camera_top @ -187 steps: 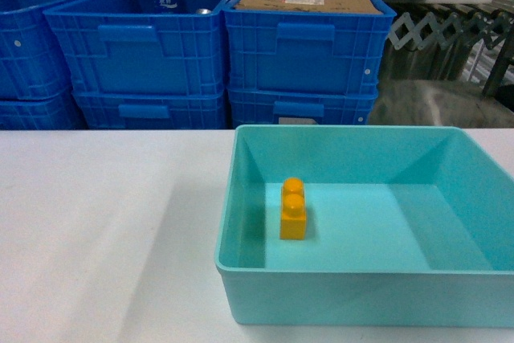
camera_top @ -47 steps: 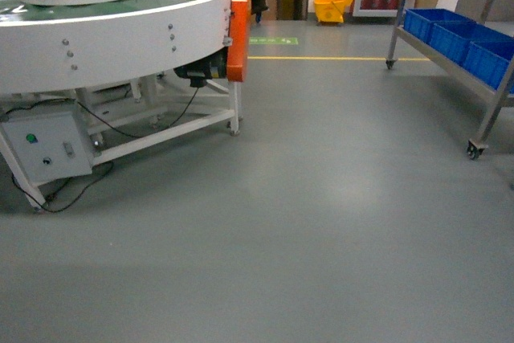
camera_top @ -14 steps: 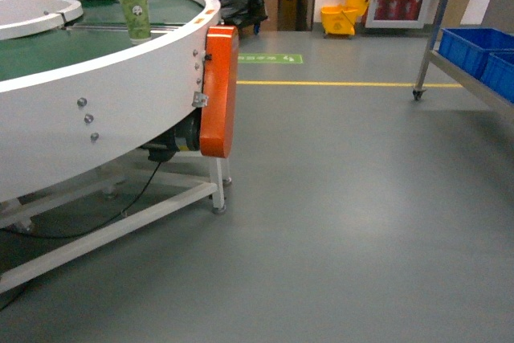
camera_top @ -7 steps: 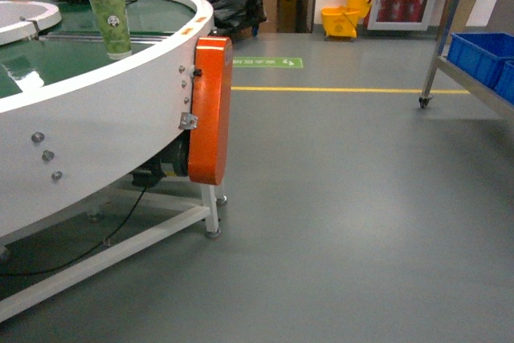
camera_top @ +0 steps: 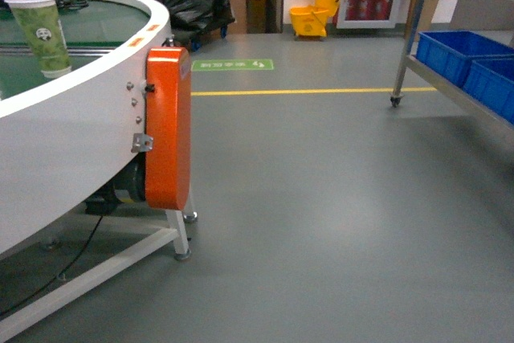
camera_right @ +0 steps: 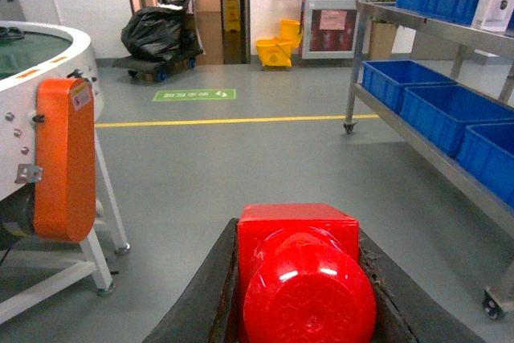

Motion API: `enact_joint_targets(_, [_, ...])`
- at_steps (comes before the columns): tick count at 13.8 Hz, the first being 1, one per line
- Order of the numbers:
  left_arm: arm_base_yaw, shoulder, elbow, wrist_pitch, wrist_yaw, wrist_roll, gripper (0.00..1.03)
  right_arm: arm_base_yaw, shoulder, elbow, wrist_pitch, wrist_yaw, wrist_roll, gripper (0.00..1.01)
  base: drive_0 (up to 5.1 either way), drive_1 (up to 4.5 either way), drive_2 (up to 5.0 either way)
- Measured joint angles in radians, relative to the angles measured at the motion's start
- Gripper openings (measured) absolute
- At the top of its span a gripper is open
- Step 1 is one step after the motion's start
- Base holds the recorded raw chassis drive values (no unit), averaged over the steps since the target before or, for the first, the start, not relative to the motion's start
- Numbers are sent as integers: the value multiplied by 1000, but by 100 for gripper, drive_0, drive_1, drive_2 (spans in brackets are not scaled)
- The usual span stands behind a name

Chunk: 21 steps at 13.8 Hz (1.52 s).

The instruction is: Pick red block from blue box to shelf

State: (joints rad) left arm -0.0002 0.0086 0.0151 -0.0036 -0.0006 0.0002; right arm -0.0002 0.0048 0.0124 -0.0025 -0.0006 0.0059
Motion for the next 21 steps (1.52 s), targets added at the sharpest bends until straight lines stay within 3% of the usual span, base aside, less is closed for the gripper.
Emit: enact_joint_targets(21, [0, 0, 0, 0, 0, 0, 98, 0, 0, 0, -2, 0, 0, 28, -138, -138, -138])
